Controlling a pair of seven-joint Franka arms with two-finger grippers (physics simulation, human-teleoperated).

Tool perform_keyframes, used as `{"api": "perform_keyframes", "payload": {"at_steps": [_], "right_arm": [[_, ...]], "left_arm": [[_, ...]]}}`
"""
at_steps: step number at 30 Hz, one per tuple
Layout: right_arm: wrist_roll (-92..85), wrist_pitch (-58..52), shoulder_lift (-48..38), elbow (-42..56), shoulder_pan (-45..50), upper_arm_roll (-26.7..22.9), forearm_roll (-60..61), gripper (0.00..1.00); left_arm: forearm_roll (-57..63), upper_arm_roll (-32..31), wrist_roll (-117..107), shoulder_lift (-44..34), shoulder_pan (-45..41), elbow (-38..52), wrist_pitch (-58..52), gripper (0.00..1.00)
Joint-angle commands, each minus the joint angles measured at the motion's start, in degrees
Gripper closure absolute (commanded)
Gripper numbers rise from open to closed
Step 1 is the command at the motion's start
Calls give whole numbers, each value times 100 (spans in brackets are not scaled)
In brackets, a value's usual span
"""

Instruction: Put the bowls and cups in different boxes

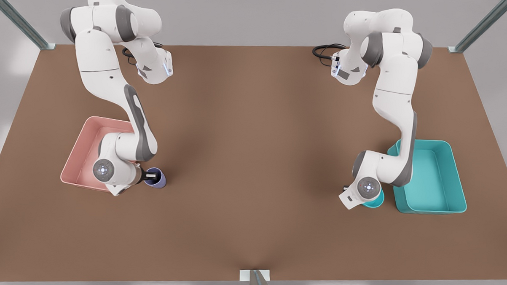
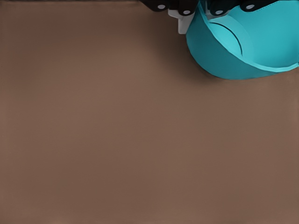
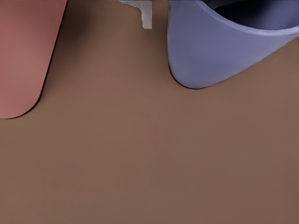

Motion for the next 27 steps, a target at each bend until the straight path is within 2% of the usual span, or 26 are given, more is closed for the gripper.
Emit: {"api": "perform_keyframes", "payload": {"at_steps": [1,2,4,5,7,9,11,14,18,21,23,25,26,27], "right_arm": [[5,31,14,9,5,0,-1,65],[5,23,14,17,5,0,-1,78],[5,-4,-3,35,-4,0,8,79],[5,-13,-47,35,-4,0,8,79],[-21,-144,-363,52,-65,0,8,79],[-232,-724,-1023,61,-215,-27,-1,79],[-759,-1418,-1585,70,-610,-79,-97,79],[-1839,-2236,-1955,430,-1418,-97,-387,79],[-2272,-2219,-1797,404,-1867,-132,-554,79],[-2263,-1595,-1146,351,-1885,-141,-598,79],[-2228,-1129,-1023,150,-1867,-132,-625,79],[-2228,-839,-874,79,-1876,-132,-625,79],[-2228,-681,-777,53,-1876,-132,-625,79],[-2228,-540,-733,-9,-1876,-132,-625,79]], "left_arm": [[-67,1,16,-108,-47,15,-263,79],[-67,1,16,-143,-47,41,-289,79],[-58,1,25,-230,-47,68,-420,79],[-67,1,25,-572,58,76,-946,79],[-128,9,7,-1522,927,41,-2055,79],[-146,9,42,-1681,1711,-29,-2082,79],[-137,106,42,-1672,1975,-301,-1793,79],[-137,334,42,-1400,2045,-1057,-378,79],[-146,326,33,-881,2107,-1049,378,79],[-146,326,33,-758,2168,-1031,502,79],[-137,326,33,-565,2230,-1005,660,79],[-137,326,42,-521,2291,-1005,660,67],[-137,317,51,-521,2291,-1005,651,19],[-137,299,42,-547,2291,-996,651,0]]}}
